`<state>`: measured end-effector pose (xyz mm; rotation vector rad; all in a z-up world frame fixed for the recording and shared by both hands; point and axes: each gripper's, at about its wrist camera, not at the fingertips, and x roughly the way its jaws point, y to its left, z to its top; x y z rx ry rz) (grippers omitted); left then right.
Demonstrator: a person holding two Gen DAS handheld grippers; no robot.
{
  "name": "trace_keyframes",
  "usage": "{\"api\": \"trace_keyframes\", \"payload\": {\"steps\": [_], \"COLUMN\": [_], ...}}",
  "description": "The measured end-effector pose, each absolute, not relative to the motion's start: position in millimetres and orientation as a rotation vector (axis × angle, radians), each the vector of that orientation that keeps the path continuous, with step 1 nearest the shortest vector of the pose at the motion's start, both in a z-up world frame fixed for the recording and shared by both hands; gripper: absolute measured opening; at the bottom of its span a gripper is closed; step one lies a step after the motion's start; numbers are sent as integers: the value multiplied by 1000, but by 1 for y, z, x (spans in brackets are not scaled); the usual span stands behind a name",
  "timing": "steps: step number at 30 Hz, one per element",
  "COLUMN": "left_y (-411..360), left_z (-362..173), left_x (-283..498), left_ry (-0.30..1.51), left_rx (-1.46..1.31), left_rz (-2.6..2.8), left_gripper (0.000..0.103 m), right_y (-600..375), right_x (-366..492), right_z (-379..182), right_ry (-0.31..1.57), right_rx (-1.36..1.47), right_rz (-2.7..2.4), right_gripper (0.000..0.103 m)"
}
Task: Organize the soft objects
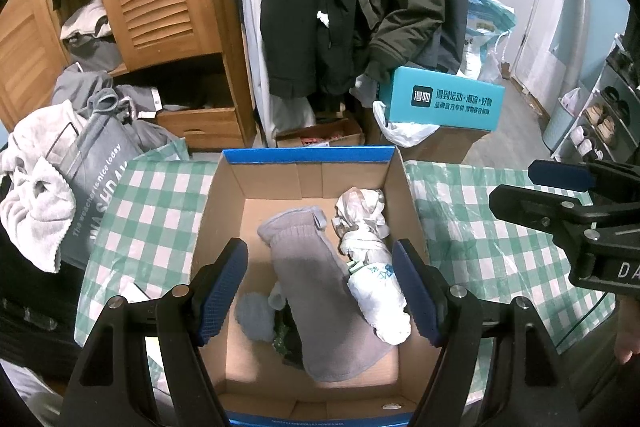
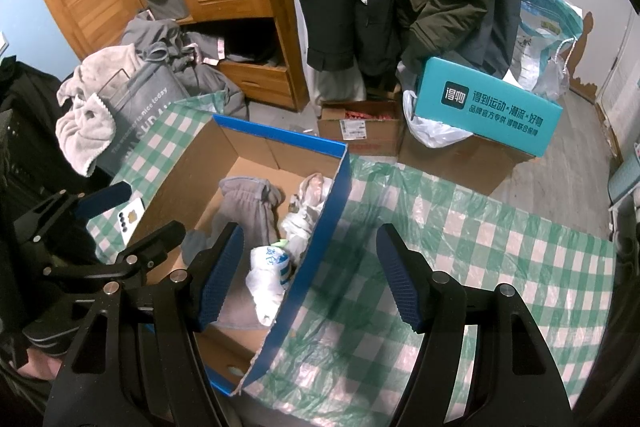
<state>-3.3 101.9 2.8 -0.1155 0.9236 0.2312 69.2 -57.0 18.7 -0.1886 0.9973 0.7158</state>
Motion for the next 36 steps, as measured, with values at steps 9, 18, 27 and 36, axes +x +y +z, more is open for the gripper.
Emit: {"api": "trace_keyframes", "payload": {"steps": [9, 18, 27, 36], "left_y": [102, 101, 101, 101], "left_z": [2, 2, 2, 2], "left_x": [-3, -3, -3, -2], "left_ry": [924, 924, 926, 929], "left_rx": [-113, -113, -114, -113], "left_rz": [233, 233, 233, 234], "left_gripper": [76, 76, 76, 78], "right_y": [-57, -57, -57, -58], "right_x": [69, 69, 70, 68], "right_z": [19, 19, 19, 17], "right_ry": [998, 999, 999, 1000], "right_rx": [-190, -188, -189, -190], "right_rz": [717, 715, 716, 717], "right_gripper": [69, 69, 69, 69]}}
